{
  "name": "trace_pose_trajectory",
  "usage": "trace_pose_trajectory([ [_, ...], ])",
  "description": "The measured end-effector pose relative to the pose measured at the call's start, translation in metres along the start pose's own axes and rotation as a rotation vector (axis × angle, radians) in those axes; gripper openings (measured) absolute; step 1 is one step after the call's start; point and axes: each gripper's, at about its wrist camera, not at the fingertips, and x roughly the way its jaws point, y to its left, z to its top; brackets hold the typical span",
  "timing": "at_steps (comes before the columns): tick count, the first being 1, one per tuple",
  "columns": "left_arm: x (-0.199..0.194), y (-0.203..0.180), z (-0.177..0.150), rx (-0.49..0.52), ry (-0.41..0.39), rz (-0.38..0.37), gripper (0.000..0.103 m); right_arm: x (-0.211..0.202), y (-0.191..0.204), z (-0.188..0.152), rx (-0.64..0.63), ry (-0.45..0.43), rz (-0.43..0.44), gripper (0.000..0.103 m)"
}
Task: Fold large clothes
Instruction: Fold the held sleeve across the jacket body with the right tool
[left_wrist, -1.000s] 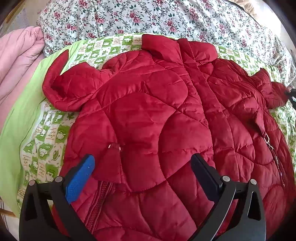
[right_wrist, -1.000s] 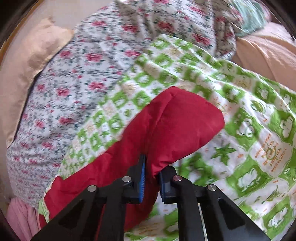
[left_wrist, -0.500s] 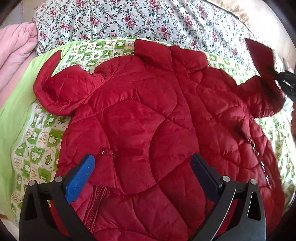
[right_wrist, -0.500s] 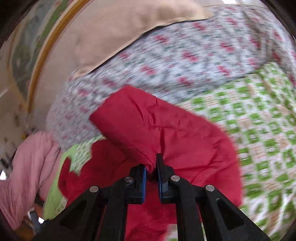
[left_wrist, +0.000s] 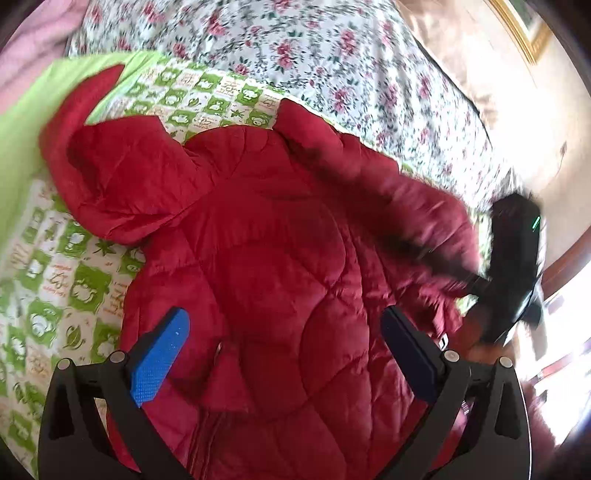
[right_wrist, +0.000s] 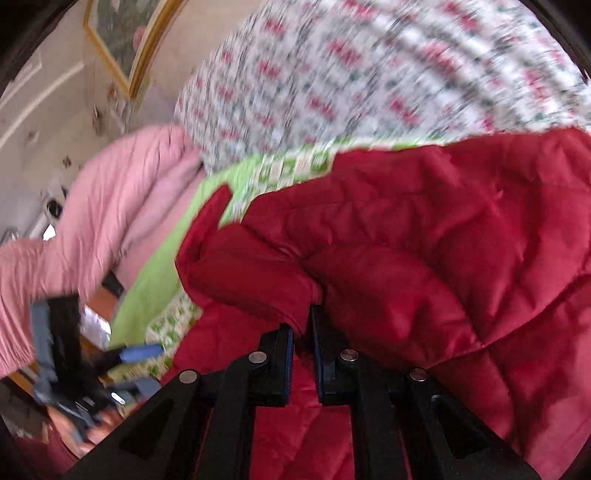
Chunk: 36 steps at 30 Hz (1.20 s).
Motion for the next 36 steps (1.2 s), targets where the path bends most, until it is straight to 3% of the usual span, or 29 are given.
trace_pose_trajectory([
  [5,0.017,0.012,0.022,-0.052,0.025,-0.052,0.103,0.045,0.015,-0.023,-0.047,0.108,-0.016,0.019],
  [8,0.035,0.015,0.033,-0.070,0.052,-0.070,0.103,0.041,0.017,-0.032,-0.046,0.123,0.003,0.036],
  [10,0.049,0.012,0.039,-0.067,0.072,-0.083,0.102,0.036,0.020,-0.034,-0.036,0.116,0.049,0.065],
  [11,0.059,0.009,0.044,-0.060,0.089,-0.079,0.100,0.031,0.020,-0.034,-0.034,0.110,0.053,0.069],
  [14,0.083,0.000,0.050,-0.029,0.142,-0.104,0.078,0.014,0.023,-0.046,-0.033,0.111,0.051,0.071],
  [16,0.101,-0.006,0.051,0.011,0.176,-0.064,0.039,0.002,0.019,-0.053,-0.011,0.115,0.052,0.071],
  [17,0.106,-0.010,0.051,0.033,0.182,-0.056,0.037,-0.004,0.017,-0.056,0.003,0.109,0.053,0.071],
  [19,0.100,-0.017,0.051,0.080,0.157,-0.059,0.017,-0.022,0.010,-0.060,0.028,0.079,0.041,0.071],
  [24,0.051,-0.019,0.057,0.184,0.020,0.025,0.014,-0.086,-0.023,-0.061,0.078,-0.075,-0.080,0.071],
  [27,0.052,0.003,0.058,0.202,0.033,0.081,0.014,-0.110,-0.048,-0.055,0.116,-0.149,-0.189,0.071],
  [29,0.069,0.014,0.050,0.219,0.085,0.124,0.015,-0.113,-0.069,-0.049,0.156,-0.149,-0.266,0.071],
  [31,0.076,0.016,0.043,0.236,0.092,0.148,0.023,-0.103,-0.090,-0.041,0.183,-0.121,-0.310,0.071],
  [34,0.061,0.014,0.042,0.225,0.029,0.203,0.034,-0.076,-0.109,-0.037,0.200,-0.037,-0.340,0.071],
  [36,0.034,0.007,0.045,0.214,-0.066,0.226,0.034,-0.058,-0.117,-0.040,0.195,0.010,-0.373,0.071],
])
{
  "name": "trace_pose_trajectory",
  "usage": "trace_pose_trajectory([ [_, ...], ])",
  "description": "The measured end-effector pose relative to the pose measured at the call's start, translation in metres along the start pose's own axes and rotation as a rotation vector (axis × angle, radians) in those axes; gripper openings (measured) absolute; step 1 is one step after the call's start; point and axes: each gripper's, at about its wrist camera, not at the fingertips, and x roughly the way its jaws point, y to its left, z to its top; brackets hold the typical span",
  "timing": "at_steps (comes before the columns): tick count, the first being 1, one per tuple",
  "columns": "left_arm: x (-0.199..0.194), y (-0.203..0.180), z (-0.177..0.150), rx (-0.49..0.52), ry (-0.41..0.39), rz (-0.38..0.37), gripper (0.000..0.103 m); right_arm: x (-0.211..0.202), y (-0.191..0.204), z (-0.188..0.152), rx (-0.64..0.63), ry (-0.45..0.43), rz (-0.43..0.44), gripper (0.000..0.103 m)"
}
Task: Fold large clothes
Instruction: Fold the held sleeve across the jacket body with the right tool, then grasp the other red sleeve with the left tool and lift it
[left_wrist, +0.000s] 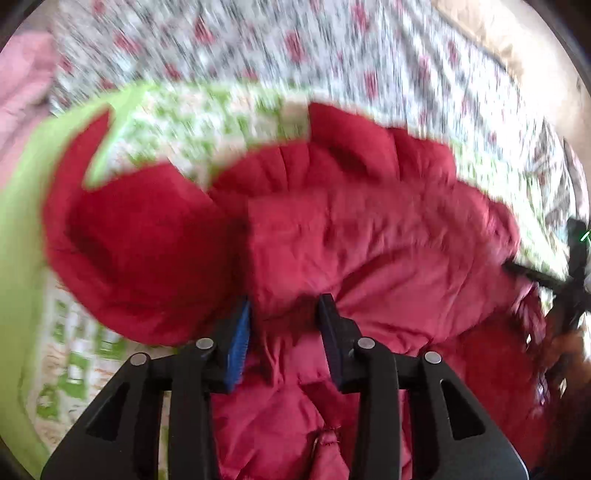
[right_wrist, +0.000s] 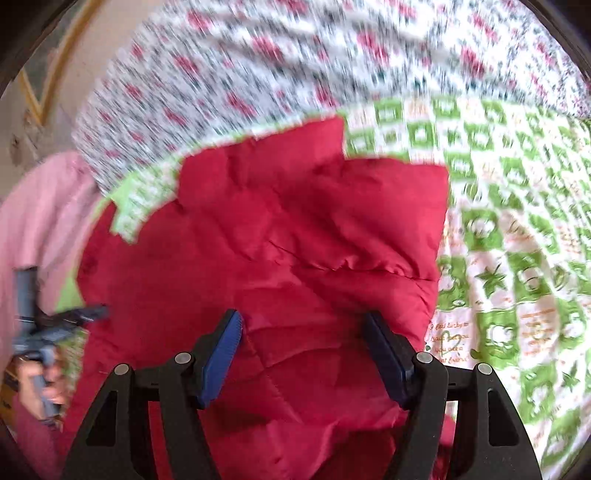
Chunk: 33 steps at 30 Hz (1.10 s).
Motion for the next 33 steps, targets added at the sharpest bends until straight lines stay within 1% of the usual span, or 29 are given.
trace_pose_trajectory([
  [1,-0.016,-0.002,0.003,-0.009,-0.055,0.002,0.034,0.003,0.001,-0.002,-0.013,0.005,-0.015,0.071],
  [2,-0.023,-0.004,0.005,-0.014,-0.078,-0.021,0.034,0.003,0.000,-0.004,-0.026,0.002,-0.026,0.071],
  [3,-0.030,-0.010,0.007,-0.010,-0.093,-0.097,0.034,0.002,0.002,-0.006,-0.041,-0.003,-0.032,0.071],
  [5,-0.026,-0.029,0.009,0.035,-0.073,-0.217,0.034,0.002,0.006,-0.007,-0.053,-0.004,-0.035,0.072],
  [6,-0.016,-0.044,0.007,0.077,-0.049,-0.228,0.034,0.003,0.008,-0.006,-0.057,-0.002,-0.039,0.072],
  [7,-0.005,-0.056,0.005,0.113,-0.028,-0.204,0.034,0.003,0.011,-0.006,-0.067,0.002,-0.047,0.072],
  [8,0.010,-0.066,0.002,0.148,-0.002,-0.164,0.034,0.002,0.013,-0.005,-0.075,0.002,-0.053,0.072],
  [9,0.029,-0.073,-0.002,0.167,0.041,-0.135,0.034,0.003,0.014,-0.001,-0.076,-0.001,-0.053,0.072],
  [11,0.056,-0.073,-0.009,0.167,0.102,-0.113,0.034,-0.009,0.019,0.002,-0.069,-0.031,-0.037,0.072],
  [12,0.065,-0.071,-0.012,0.168,0.107,-0.095,0.034,-0.012,0.021,0.004,-0.072,-0.043,-0.034,0.072],
  [13,0.068,-0.070,-0.014,0.164,0.105,-0.094,0.034,-0.015,0.024,0.006,-0.086,-0.057,-0.036,0.072],
  [15,0.068,-0.064,-0.016,0.142,0.097,-0.100,0.033,-0.009,0.029,0.009,-0.111,-0.057,-0.070,0.070],
  [18,0.069,-0.057,-0.019,0.147,0.090,-0.086,0.032,0.024,0.025,0.005,-0.119,0.029,-0.127,0.071],
  [21,0.070,-0.049,-0.024,0.139,0.083,-0.096,0.030,0.036,0.027,0.001,-0.146,0.027,-0.152,0.073],
  [23,0.071,-0.056,-0.023,0.131,0.077,-0.100,0.030,0.037,0.029,0.001,-0.152,0.029,-0.166,0.073],
  [26,0.058,-0.053,-0.023,0.105,0.061,-0.120,0.030,0.029,0.030,0.002,-0.142,0.014,-0.145,0.073],
  [27,0.052,-0.049,-0.022,0.092,0.051,-0.128,0.030,0.024,0.029,0.002,-0.127,0.007,-0.127,0.073],
  [33,0.021,-0.020,-0.021,0.048,0.000,-0.070,0.033,-0.010,0.024,-0.003,-0.060,-0.041,-0.033,0.073],
])
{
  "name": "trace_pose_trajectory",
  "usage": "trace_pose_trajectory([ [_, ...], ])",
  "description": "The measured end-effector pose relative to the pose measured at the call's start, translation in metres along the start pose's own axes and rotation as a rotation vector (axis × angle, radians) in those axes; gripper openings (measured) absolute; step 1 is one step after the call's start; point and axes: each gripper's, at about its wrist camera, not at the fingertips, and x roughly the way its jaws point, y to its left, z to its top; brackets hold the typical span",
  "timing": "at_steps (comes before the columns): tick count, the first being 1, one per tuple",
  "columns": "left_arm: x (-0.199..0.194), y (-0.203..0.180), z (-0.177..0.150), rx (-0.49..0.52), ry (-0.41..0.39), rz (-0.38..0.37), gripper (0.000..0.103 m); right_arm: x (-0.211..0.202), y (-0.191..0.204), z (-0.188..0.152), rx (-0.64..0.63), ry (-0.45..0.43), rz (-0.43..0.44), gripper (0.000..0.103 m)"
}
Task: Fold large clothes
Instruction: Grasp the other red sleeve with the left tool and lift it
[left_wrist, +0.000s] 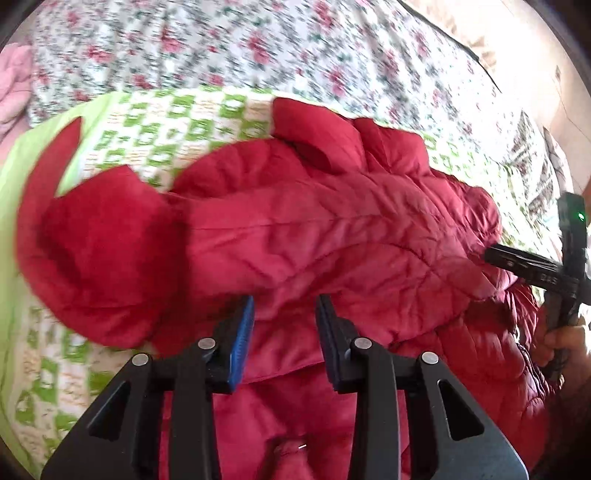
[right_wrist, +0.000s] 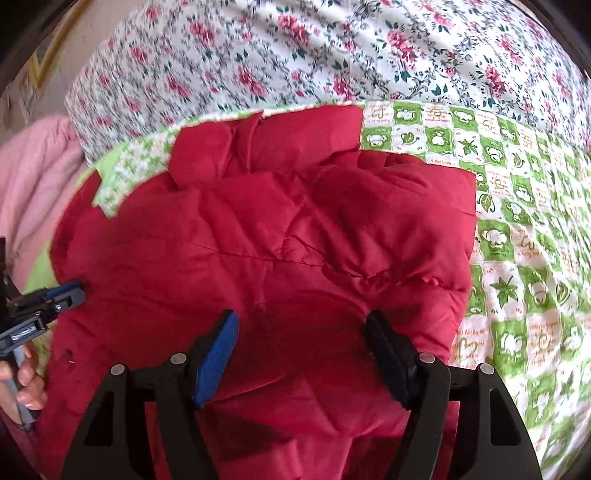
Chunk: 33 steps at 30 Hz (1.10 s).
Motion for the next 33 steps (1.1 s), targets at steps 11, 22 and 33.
trace_pose_trajectory([
  [11,-0.023,0.053,0.000,-0.085,-0.035,0.099,0.041,-0.019,0.035,-0.004,-0.036,-0.007,0.109,0.073],
  [22,0.006,0.153,0.094,-0.117,-0.040,0.515,0.084,-0.055,0.070,-0.034,-0.114,0.008,0.215,0.073],
  [33,0.079,0.205,0.116,-0.162,0.121,0.618,0.012,-0.064,0.078,-0.047,-0.126,0.019,0.258,0.073],
])
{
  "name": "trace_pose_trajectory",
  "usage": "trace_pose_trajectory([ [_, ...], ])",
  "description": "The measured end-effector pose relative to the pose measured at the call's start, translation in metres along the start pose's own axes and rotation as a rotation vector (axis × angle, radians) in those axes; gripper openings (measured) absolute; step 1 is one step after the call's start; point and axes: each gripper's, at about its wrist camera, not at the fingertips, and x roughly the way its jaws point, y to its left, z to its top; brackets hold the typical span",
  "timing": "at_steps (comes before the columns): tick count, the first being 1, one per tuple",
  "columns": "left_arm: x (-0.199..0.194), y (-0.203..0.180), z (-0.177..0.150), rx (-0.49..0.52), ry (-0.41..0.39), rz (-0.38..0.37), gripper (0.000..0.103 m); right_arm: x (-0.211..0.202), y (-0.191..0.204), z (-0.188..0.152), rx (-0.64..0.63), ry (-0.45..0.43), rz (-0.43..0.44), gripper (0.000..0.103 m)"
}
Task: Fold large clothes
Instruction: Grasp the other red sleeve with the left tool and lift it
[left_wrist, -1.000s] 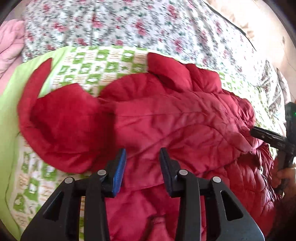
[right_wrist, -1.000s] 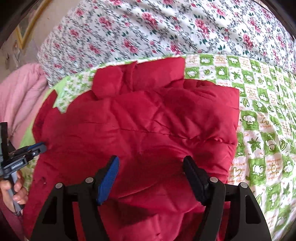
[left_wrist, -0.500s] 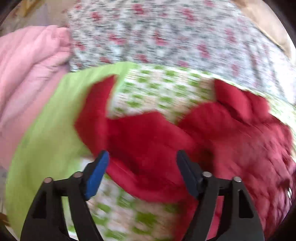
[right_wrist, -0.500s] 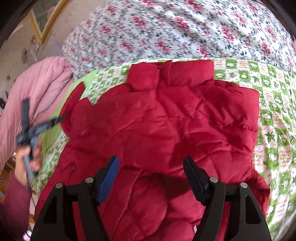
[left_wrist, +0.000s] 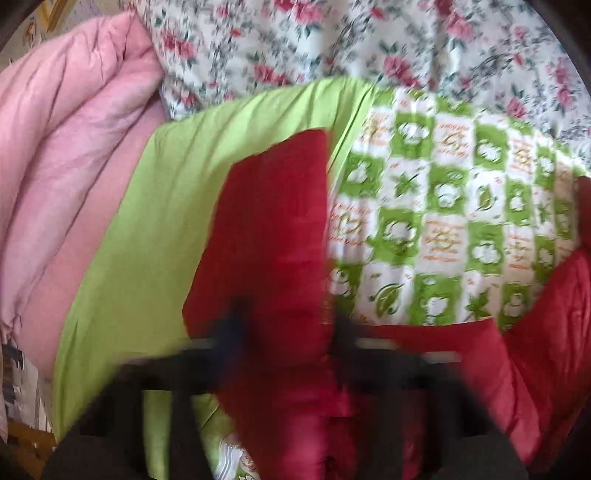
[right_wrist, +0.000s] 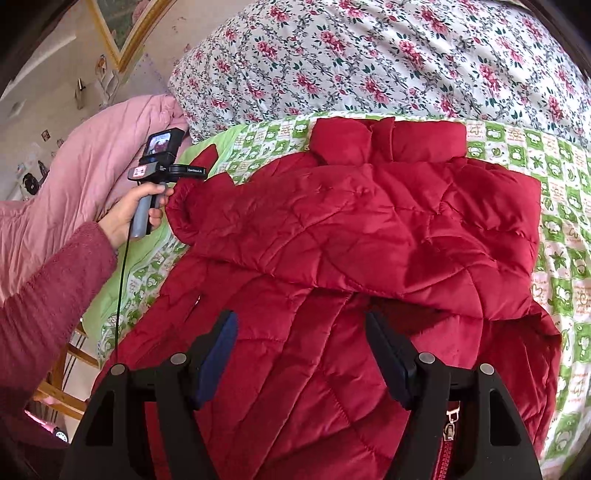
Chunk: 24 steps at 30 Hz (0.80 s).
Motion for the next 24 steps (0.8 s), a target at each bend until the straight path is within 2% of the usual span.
trace_pose_trajectory([
  [2,-0.004,0.011,-0.002,-0.057,-0.016,-0.056,0.008,-0.001,-0.004,-0.001,0.013,-0.002,-0.003,0.073],
  [5,-0.029,0.026,-0.017,-0.118,-0.081,-0.138,0.007,-0.005,-0.007,-0.004,0.032,-0.016,0.002,0.073],
  [13,-0.108,0.035,-0.059,-0.210,-0.218,-0.383,0.007,-0.017,-0.008,-0.004,0.050,-0.060,0.016,0.073],
  [18,-0.162,0.020,-0.075,-0.223,-0.313,-0.543,0.007,-0.020,-0.008,-0.005,0.066,-0.069,0.025,0.073],
  [24,-0.215,-0.020,-0.094,-0.166,-0.378,-0.710,0.007,-0.029,-0.011,-0.005,0.090,-0.093,0.033,0.073],
])
